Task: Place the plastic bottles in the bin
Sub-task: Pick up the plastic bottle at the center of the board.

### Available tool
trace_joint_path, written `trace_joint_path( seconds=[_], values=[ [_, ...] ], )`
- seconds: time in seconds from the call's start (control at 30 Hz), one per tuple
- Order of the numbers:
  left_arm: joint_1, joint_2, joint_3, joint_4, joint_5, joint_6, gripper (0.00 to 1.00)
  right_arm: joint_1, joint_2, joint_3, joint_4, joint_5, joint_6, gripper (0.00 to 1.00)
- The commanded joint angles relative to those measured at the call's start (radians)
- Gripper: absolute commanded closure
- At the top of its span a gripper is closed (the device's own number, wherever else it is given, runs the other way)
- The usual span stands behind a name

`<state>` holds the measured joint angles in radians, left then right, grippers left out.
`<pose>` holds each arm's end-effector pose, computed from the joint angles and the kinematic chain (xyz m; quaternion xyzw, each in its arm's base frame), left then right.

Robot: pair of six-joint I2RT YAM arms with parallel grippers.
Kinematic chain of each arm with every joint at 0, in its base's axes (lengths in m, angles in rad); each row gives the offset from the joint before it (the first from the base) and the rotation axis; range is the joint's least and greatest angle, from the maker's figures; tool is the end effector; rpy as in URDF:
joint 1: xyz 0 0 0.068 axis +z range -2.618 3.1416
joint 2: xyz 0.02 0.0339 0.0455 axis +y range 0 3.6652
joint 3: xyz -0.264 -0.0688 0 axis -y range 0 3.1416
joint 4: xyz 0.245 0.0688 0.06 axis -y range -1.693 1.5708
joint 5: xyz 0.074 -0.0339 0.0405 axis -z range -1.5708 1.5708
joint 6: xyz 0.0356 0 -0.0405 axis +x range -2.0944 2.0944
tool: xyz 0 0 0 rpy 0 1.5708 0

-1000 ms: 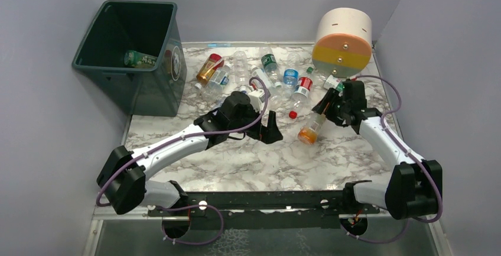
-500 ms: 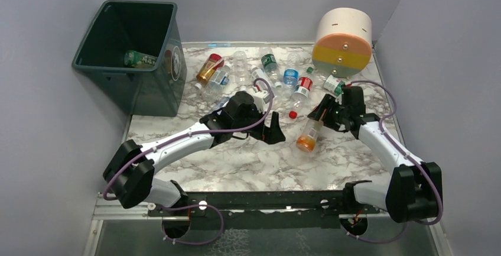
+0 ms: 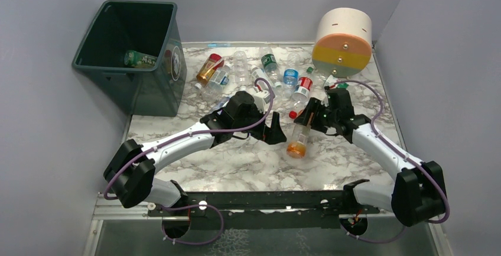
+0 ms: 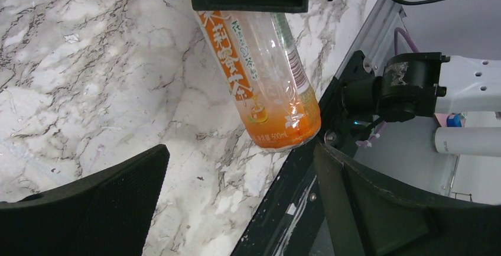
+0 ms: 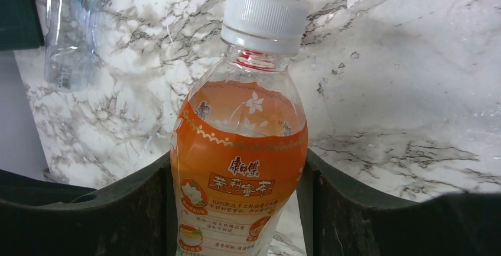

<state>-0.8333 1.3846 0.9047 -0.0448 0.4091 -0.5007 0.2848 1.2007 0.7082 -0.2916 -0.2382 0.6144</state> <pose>0.1969 -0.2378 0.2596 0.2405 0.8197 -0.4408 0.2754 0.2334 0.0771 0.2200 0.1055 0.9121 0.2642 0.2951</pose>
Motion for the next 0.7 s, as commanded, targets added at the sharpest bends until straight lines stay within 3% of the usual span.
trace_joint_path(
  seconds=[0.0, 0.67],
  values=[
    [-0.004, -0.011, -0.001, 0.036, 0.033, -0.007, 0.01, 0.036, 0.004, 0.019, 0.022, 0.001, 0.026, 0.43],
    [-0.005, -0.112, -0.040, 0.028, 0.038, -0.041, 0.01, 0.203, -0.077, -0.012, -0.019, 0.031, 0.115, 0.43]
  ],
)
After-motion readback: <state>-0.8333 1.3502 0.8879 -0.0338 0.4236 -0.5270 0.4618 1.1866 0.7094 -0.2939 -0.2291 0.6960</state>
